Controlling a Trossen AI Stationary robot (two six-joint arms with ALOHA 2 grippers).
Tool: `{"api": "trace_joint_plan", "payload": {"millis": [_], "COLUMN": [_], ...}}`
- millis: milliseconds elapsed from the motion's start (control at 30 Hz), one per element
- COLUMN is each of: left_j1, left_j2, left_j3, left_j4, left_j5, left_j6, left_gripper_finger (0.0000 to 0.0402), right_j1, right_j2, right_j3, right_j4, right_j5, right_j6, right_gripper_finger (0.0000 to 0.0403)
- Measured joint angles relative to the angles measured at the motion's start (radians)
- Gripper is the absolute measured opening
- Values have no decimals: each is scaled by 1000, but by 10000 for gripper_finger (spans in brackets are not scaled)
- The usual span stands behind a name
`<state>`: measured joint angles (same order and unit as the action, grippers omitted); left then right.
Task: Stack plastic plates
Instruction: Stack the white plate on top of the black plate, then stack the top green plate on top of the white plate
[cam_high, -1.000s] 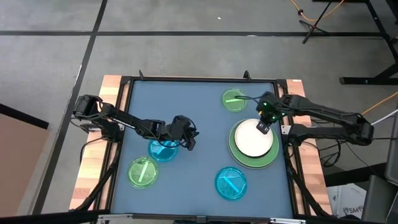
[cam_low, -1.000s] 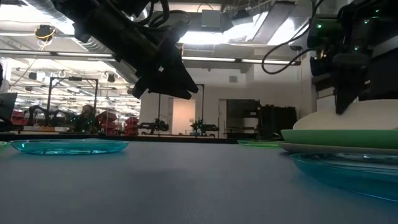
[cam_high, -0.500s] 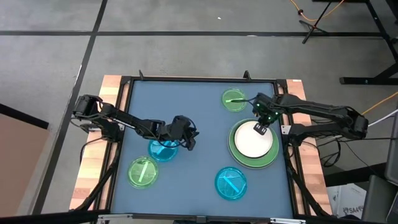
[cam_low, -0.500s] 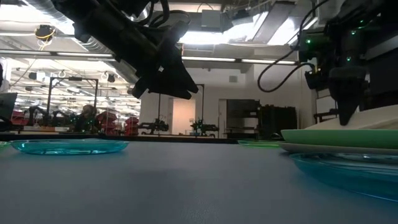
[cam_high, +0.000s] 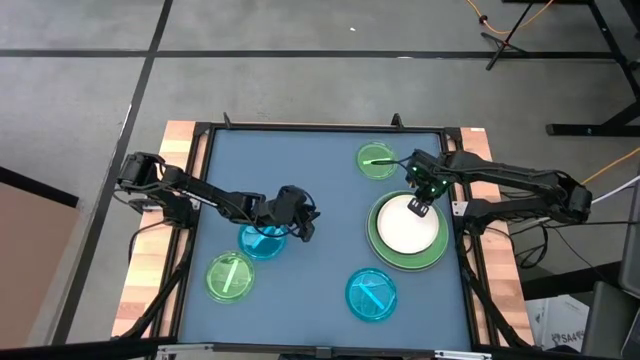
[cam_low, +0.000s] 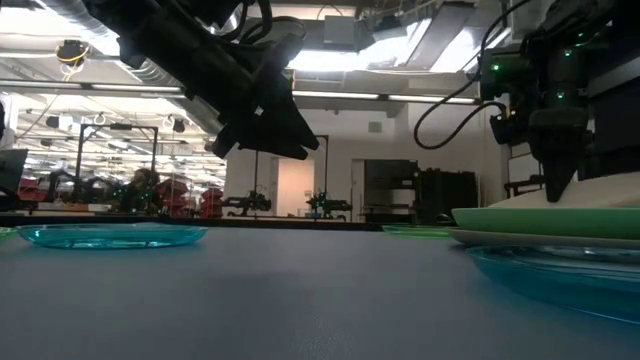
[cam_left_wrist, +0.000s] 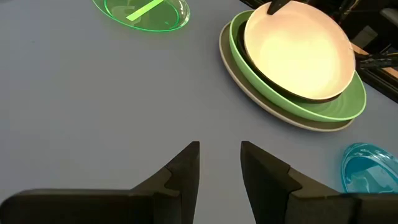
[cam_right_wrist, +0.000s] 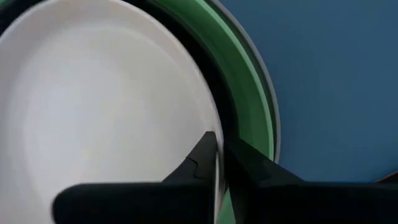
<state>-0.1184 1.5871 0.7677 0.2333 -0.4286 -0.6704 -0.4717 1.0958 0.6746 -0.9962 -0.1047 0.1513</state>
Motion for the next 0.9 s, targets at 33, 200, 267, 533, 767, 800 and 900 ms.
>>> {"api": "trace_joint_plan", "payload": {"millis": [33,200,267,533,767,800,900], "left_j1": [0,0,0,0,0,0,0], "left_j2": [0,0,0,0,0,0,0], "left_j3": [0,0,0,0,0,0,0], "left_j4": [0,0,0,0,0,0,0], "left_j5": [0,0,0,0,0,0,0], "left_j6": [0,0,0,0,-1,-2,-3], "left_gripper_finger": [110,110,110,110,110,110,110], "right_j1": [0,0,0,0,0,0,0], "right_j2": [0,0,0,0,0,0,0], "right_j3": [0,0,0,0,71,90,146], "right_j4": [-1,0,0,-1,-44,-49,-54], "right_j5": [0,0,0,0,0,0,6], "right_j6": [0,0,0,0,0,0,0], "right_gripper_finger": [27,78,93,106,104,104,104]}}
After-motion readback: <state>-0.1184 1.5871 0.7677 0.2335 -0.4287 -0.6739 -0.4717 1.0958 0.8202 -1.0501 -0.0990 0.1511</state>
